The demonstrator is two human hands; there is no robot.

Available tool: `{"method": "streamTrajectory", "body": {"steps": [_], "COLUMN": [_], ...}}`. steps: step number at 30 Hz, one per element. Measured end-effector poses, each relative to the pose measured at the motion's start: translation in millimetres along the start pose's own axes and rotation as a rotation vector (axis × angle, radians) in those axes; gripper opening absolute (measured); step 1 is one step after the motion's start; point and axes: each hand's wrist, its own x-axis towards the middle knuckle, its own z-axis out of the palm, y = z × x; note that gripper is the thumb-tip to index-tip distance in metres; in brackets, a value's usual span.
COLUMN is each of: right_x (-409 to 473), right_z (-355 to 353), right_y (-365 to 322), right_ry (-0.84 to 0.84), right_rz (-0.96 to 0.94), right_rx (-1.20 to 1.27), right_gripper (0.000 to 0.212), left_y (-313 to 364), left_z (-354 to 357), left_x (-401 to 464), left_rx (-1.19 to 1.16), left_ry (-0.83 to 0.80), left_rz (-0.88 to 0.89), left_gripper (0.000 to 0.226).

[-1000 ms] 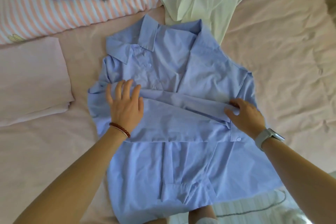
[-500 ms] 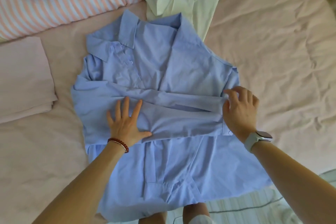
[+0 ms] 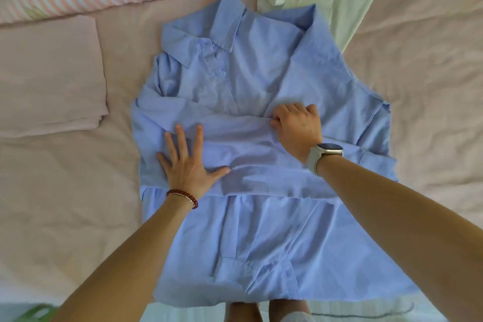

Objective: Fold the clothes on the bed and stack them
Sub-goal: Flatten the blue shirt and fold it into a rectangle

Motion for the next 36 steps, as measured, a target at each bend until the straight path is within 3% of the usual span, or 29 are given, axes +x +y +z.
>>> {"method": "streamTrajectory", "body": {"steps": [5, 6, 8, 9, 11, 12, 14, 16, 20, 22, 26, 28, 31, 34, 36], "right_x": [-2, -6, -16, -20, -25, -25, -18, -9, 25, 57, 128, 156, 181, 184, 172], "right_z": [-11, -15, -17, -13, -3, 0, 2, 2, -15, -31, -60, -67, -72, -71, -73], "right_y": [-1, -6, -16, -20, -23, -22, -19, -18, -10, 1, 23, 30, 28, 20, 17], "right_ry": [0.120, 0.192, 0.333, 0.311, 0.134, 0.039, -0.114, -0.129, 0.141, 0.225, 0.120, 0.036, -0.059, -0.111, -0.015], "right_rz": [0.158, 0.108, -0.207, -0.391, -0.597, -0.603, -0.511, -0.489, -0.546, -0.479, -0.155, -0.073, -0.050, -0.016, -0.047], "right_rx": [-0.016, 0.011, -0.017, -0.091, -0.290, -0.359, -0.428, -0.412, -0.243, -0.294, -0.280, -0.251, -0.249, -0.135, -0.073], "right_gripper": [0.021, 0.025, 0.033, 0.037, 0.044, 0.045, 0.047, 0.046, 0.043, 0.040, 0.057, 0.063, 0.054, 0.033, 0.025], "left_y": [-9, -11, -16, -19, -28, -34, -44, -48, -42, -41, -37, -37, -40, -38, -33], "left_z": [-2, -5, -13, -18, -27, -31, -34, -35, -50, -61, -82, -88, -95, -101, -104], "left_x": [5, 7, 14, 22, 44, 56, 77, 89, 98, 113, 166, 188, 207, 208, 198], "left_rx": [-0.028, -0.042, -0.071, -0.071, -0.036, -0.002, 0.048, 0.046, -0.068, -0.081, -0.237, -0.290, -0.477, -0.523, -0.583], "left_ry": [-0.065, -0.034, 0.066, 0.102, 0.086, 0.038, -0.061, -0.076, 0.293, 0.389, 0.180, 0.090, -0.008, 0.043, 0.183], "left_rz": [-0.030, -0.006, 0.050, 0.059, 0.033, 0.008, -0.019, -0.003, 0.058, 0.051, -0.136, -0.194, -0.142, -0.026, 0.018], "left_gripper": [0.121, 0.118, 0.103, 0.093, 0.077, 0.074, 0.071, 0.069, 0.048, 0.053, 0.074, 0.066, 0.044, 0.032, 0.028]}}
